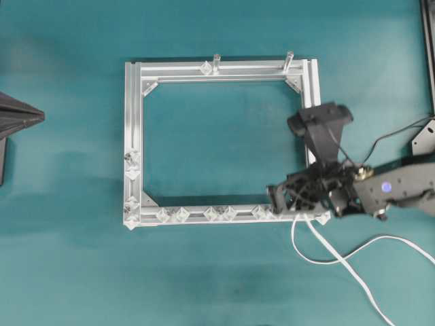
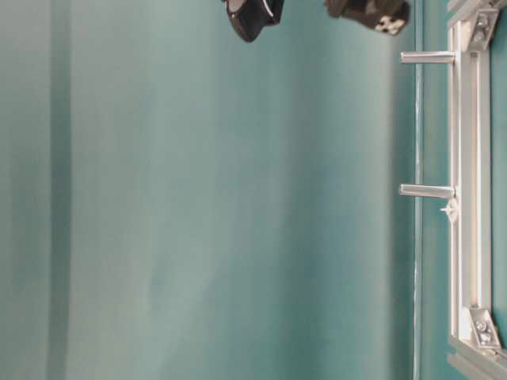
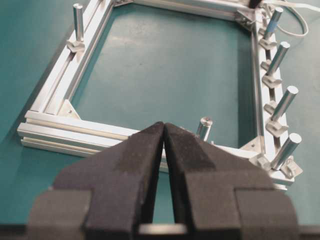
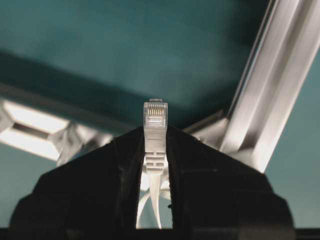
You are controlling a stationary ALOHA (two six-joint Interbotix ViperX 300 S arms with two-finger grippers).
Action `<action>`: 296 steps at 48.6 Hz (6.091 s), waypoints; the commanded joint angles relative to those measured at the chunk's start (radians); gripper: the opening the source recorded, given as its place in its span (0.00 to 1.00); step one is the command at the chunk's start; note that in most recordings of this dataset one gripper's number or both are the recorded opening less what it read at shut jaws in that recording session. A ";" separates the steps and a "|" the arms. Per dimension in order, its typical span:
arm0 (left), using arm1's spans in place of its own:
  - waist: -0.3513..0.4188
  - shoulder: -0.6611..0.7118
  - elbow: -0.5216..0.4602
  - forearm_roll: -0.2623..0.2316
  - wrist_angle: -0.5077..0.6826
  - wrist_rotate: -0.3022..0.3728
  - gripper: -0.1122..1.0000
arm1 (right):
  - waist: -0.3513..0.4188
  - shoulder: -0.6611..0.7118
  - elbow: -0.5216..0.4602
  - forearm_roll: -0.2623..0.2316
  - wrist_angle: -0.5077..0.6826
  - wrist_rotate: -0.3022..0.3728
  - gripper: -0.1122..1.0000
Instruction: Move the cable alternately left and right between 8 closely spaced pins so it hooks onto each one.
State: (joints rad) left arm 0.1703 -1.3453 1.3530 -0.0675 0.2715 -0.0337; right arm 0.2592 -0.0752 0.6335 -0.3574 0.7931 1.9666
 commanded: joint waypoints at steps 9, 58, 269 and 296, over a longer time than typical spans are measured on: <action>-0.002 0.011 -0.011 0.003 -0.006 0.000 0.21 | -0.123 -0.041 0.000 -0.003 -0.011 -0.115 0.24; -0.002 0.011 -0.009 0.003 -0.006 -0.002 0.21 | -0.213 0.201 -0.267 -0.003 -0.121 -0.212 0.24; -0.002 -0.002 0.011 0.002 -0.017 -0.006 0.21 | 0.189 0.505 -0.792 0.018 0.176 0.202 0.24; -0.002 -0.002 0.011 0.002 -0.017 -0.006 0.21 | 0.087 0.506 -0.793 0.003 0.190 0.118 0.24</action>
State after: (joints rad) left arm 0.1687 -1.3545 1.3744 -0.0690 0.2623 -0.0353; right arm 0.3574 0.4525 -0.1365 -0.3482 0.9817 2.1000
